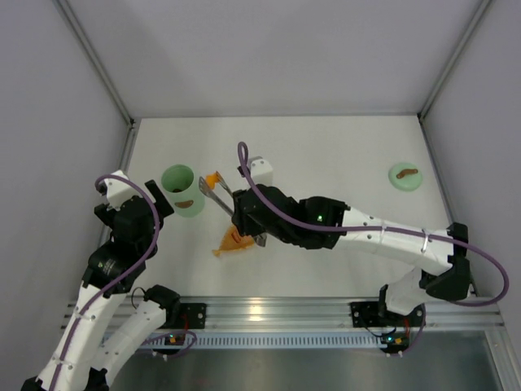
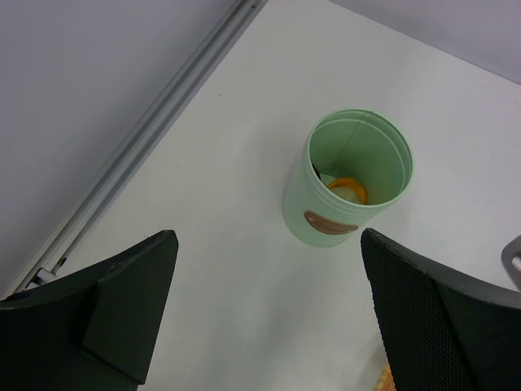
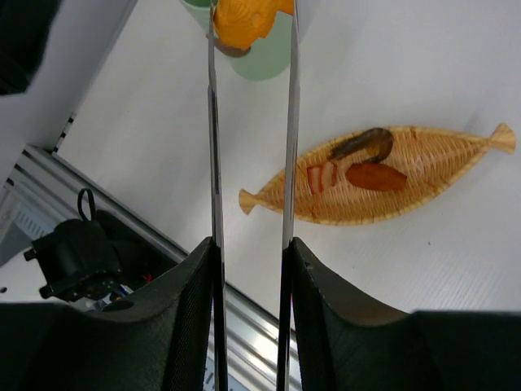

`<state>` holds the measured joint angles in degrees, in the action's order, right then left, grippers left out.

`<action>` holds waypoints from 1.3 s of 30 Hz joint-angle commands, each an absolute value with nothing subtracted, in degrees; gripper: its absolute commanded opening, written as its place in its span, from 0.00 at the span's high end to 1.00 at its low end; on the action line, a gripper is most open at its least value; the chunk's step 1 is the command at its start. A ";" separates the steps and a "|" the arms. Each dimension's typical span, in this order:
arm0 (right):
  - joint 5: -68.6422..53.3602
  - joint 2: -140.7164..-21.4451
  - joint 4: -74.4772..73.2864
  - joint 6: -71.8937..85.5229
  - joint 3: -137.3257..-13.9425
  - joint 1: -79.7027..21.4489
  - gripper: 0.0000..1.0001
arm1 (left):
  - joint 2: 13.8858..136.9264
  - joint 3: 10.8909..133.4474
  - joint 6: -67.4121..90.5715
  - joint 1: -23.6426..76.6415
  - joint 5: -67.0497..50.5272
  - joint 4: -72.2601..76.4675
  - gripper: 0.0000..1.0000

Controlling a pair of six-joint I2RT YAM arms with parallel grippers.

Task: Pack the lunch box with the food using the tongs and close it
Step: Place the fake food in the packing box.

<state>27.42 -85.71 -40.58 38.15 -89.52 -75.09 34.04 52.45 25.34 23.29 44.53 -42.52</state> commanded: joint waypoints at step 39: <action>18.02 -111.97 -30.76 26.98 -115.14 -67.50 0.55 | 34.19 52.03 24.70 23.20 45.26 -41.92 0.01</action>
